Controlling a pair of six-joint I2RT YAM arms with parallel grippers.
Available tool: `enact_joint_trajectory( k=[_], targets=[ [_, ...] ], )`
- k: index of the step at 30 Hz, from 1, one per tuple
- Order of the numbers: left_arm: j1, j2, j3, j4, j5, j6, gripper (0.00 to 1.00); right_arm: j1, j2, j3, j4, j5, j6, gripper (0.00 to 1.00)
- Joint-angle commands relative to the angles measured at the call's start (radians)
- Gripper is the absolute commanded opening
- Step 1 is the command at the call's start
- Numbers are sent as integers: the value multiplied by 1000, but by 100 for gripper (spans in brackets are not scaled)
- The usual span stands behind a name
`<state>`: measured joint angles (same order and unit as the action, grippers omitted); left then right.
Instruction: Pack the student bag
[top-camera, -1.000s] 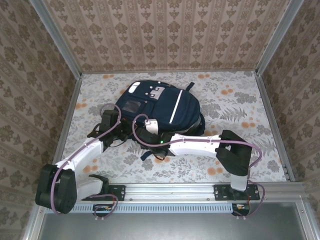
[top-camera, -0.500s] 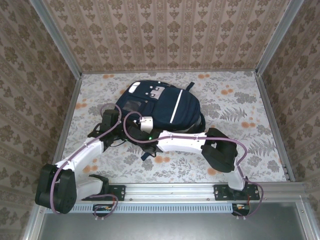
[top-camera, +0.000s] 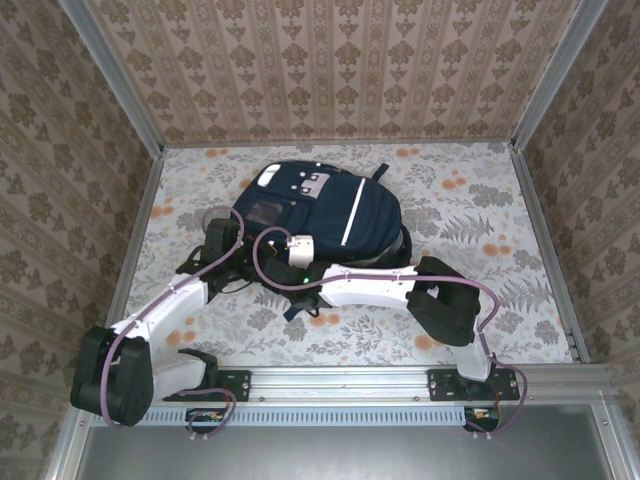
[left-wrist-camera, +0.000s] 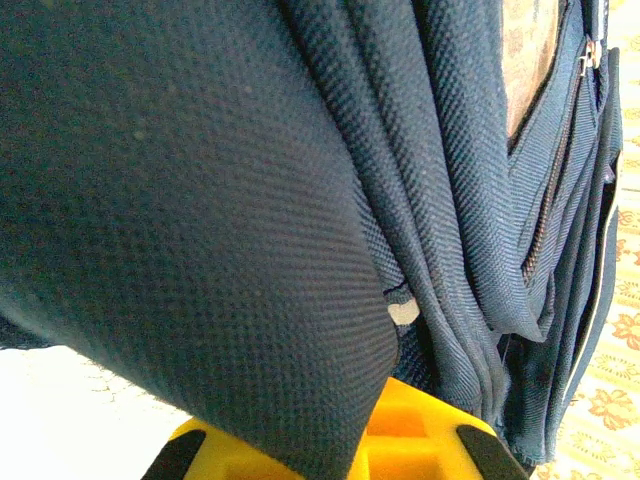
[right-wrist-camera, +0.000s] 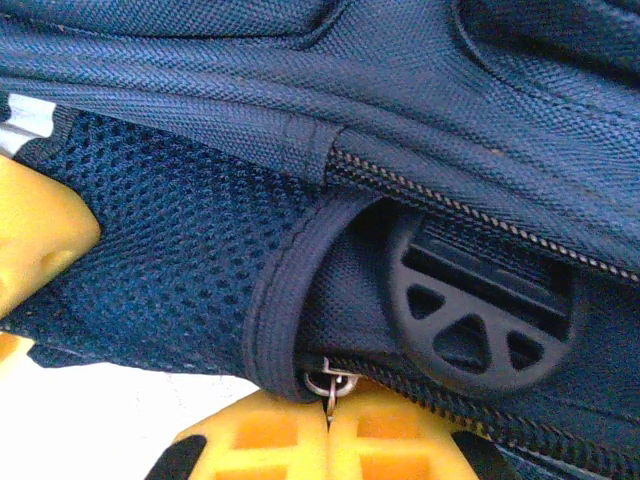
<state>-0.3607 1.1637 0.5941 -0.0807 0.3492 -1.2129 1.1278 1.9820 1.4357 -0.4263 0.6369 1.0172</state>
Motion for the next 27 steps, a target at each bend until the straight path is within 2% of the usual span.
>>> enact_joint_trajectory(
  k=[1,16,21,25,27],
  targets=[
    [18,-10,64,53,14,15,0,-19,-63,-48,-64,50,-9,0],
    [220,13,63,-51,-17,149,0,-36,-312,-332,-160,-17,90,0],
    [328,59,82,-73,-7,199,0,-65,-398,-435,-189,-16,112,0],
    [407,124,117,-71,25,240,0,-111,-470,-508,-170,-43,71,0],
    [423,160,160,-94,40,271,0,-131,-500,-538,-91,-99,-6,0]
  ],
)
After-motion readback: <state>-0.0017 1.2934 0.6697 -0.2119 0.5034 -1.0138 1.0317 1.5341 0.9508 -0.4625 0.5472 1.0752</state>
